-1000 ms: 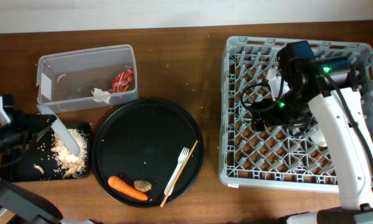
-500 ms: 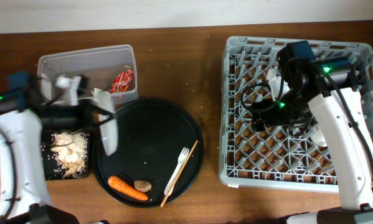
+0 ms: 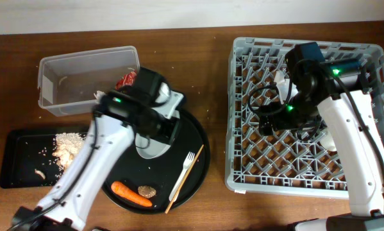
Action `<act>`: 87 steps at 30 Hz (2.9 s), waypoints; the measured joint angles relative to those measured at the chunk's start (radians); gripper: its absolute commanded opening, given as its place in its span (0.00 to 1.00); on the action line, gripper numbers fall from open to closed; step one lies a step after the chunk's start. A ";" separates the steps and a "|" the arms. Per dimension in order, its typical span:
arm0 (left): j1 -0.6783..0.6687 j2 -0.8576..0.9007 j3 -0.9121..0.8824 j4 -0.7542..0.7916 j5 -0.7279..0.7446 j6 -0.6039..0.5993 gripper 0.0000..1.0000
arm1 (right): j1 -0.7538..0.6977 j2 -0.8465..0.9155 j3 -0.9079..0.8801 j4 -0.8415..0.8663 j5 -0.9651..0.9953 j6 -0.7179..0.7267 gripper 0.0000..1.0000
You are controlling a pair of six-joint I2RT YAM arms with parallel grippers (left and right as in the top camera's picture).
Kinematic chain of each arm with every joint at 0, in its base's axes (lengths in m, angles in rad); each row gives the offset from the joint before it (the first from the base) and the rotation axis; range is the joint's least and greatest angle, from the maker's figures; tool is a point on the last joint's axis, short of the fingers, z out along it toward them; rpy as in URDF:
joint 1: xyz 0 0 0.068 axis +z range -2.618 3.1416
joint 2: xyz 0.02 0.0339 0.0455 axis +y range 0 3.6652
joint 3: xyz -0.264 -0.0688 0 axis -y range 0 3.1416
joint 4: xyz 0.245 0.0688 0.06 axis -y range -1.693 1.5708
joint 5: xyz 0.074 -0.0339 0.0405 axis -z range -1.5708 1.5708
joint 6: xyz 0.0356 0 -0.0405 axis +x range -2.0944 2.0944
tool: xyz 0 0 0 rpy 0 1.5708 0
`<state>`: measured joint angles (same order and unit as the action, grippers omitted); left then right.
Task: Sort waste into correct bins and load items into the dishwasher rack
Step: 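Set the empty white plate back on the round black tray, then reach the right gripper to the white plate and grasp its rim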
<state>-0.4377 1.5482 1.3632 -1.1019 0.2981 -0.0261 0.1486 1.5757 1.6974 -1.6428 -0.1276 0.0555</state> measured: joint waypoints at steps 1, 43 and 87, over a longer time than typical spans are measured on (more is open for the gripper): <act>-0.022 0.000 -0.021 0.020 -0.040 -0.027 0.00 | 0.000 0.000 0.000 0.000 0.000 0.000 0.91; 0.368 -0.259 -0.108 -0.140 -0.271 -0.163 0.76 | 0.011 0.000 0.000 0.039 -0.051 -0.003 0.98; 0.677 -0.326 -0.108 -0.219 -0.280 -0.162 0.87 | 0.638 0.584 0.000 0.704 0.026 0.338 0.67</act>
<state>0.2390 1.2224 1.2556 -1.3205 0.0185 -0.1879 0.7864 2.1601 1.6974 -0.9390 -0.1013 0.3935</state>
